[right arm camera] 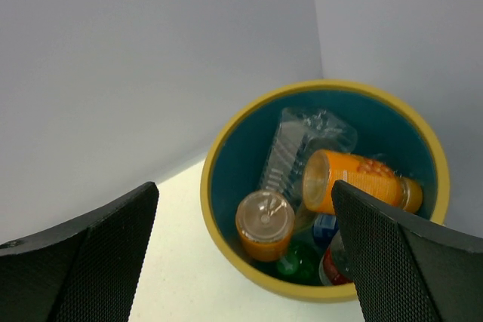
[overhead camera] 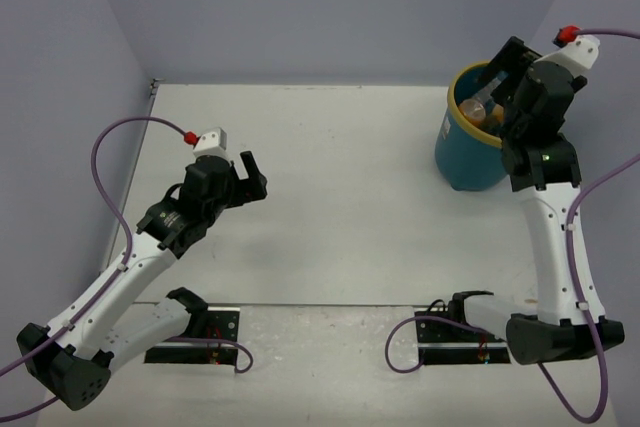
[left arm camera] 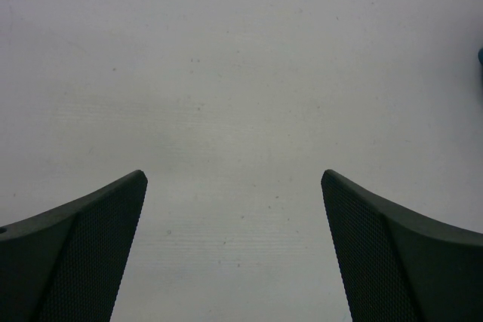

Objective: Put the plastic bottles in the bin

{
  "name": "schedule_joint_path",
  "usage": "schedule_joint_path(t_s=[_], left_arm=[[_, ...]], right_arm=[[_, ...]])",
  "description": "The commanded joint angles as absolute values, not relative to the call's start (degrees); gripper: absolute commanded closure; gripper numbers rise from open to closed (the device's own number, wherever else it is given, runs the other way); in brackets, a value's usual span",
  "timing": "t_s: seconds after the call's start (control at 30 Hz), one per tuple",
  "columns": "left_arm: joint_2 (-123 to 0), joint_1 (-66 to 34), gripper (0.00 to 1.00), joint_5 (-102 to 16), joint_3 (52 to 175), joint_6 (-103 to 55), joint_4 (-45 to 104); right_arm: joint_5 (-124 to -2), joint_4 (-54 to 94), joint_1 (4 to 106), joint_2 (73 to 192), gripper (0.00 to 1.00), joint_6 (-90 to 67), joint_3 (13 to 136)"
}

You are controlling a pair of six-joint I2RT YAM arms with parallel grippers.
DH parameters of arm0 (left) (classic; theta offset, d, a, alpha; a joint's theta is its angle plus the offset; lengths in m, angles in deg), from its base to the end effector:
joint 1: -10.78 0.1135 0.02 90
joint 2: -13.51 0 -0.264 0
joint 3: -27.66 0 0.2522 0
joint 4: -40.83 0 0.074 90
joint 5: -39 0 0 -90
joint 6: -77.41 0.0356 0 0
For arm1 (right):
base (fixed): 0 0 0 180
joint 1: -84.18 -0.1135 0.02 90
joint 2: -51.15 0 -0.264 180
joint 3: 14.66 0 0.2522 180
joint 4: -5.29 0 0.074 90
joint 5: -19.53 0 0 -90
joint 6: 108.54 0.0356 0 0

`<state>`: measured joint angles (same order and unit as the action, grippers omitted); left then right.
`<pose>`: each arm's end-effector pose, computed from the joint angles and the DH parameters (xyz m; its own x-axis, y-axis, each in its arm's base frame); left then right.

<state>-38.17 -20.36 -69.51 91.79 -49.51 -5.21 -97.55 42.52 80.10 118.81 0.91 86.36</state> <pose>0.1705 -0.0898 0.3154 -0.5372 -0.3410 -0.7715 -0.0734 0.9301 -0.3600 0.2363 0.0006 0.4892 0.0663 0.3020 -0.9510 0.3899 0.8695 0.3033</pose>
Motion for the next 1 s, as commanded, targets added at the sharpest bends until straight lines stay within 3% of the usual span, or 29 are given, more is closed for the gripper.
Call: schedule_joint_path(t_s=[0.0,0.33,0.77,0.97], left_arm=[[-38.1,-20.0,0.00,-71.1,92.2,-50.0,-4.5],[-36.6,-20.0,0.00,-71.5,90.4,-50.0,-4.4],[-33.8,-20.0,0.00,-76.2,87.8,-52.0,-3.7],[-31.4,-19.9,0.00,-77.9,87.5,-51.8,-3.8]], right_arm=[[-94.2,47.4,80.3,114.2,0.01,4.2,83.0],[-81.3,44.6,80.2,95.4,0.01,12.6,56.6],[-79.9,49.1,80.2,82.5,0.01,19.6,36.5],[-81.6,47.3,80.3,78.8,0.01,19.9,33.7]])
